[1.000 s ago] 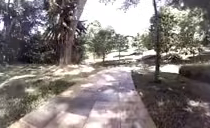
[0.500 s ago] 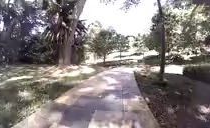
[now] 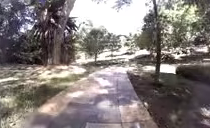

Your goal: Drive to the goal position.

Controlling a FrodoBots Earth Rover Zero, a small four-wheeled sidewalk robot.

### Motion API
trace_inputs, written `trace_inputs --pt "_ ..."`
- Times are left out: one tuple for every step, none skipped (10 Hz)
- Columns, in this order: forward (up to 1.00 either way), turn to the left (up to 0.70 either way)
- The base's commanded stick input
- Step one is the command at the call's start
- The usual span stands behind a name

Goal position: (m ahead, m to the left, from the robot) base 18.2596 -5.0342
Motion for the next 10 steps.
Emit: trace_inputs --pt "0.5 0.0" --pt "0.5 0.0" --pt "0.5 0.0" --pt "0.5 0.0" --pt "0.5 0.0" --pt "0.5 0.0" --pt "0.5 -0.09" --pt "0.5 -0.46" --pt "0.5 -0.49" --pt "0.5 -0.5"
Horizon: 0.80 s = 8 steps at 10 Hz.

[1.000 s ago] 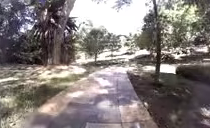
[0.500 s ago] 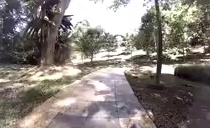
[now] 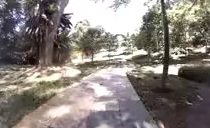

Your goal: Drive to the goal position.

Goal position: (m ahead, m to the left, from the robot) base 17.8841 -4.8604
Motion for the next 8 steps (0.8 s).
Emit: trace_inputs --pt "0.5 -0.5" --pt "0.5 -0.5" --pt "0.5 -0.5" --pt "0.5 -0.5" --pt "0.5 -0.49" --pt "0.5 -0.18" --pt "0.5 -0.03" --pt "0.5 0.0"
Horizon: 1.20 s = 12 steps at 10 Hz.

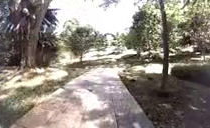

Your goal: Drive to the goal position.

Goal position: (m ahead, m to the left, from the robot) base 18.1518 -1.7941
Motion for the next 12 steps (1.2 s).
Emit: trace_inputs --pt "0.5 0.0" --pt "0.5 0.0" --pt "0.5 0.0" --pt "0.5 0.0" --pt "0.5 0.0" --pt "0.5 0.0" --pt "0.5 0.0" --pt "0.5 0.0" --pt "0.5 0.0" --pt "0.5 0.0" --pt "0.5 0.0" --pt "0.5 0.0"
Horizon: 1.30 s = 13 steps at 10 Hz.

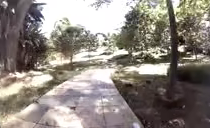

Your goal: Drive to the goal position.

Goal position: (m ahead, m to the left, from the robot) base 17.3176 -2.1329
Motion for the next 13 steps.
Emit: trace_inputs --pt "0.5 0.0" --pt "0.5 0.0" --pt "0.5 0.0" --pt "0.5 0.14" --pt "0.5 0.47" --pt "0.5 0.49" --pt "0.5 0.5" --pt "0.5 0.5" --pt "0.5 0.38" --pt "0.5 0.0" --pt "0.5 0.0" --pt "0.5 0.0" --pt "0.5 0.0"
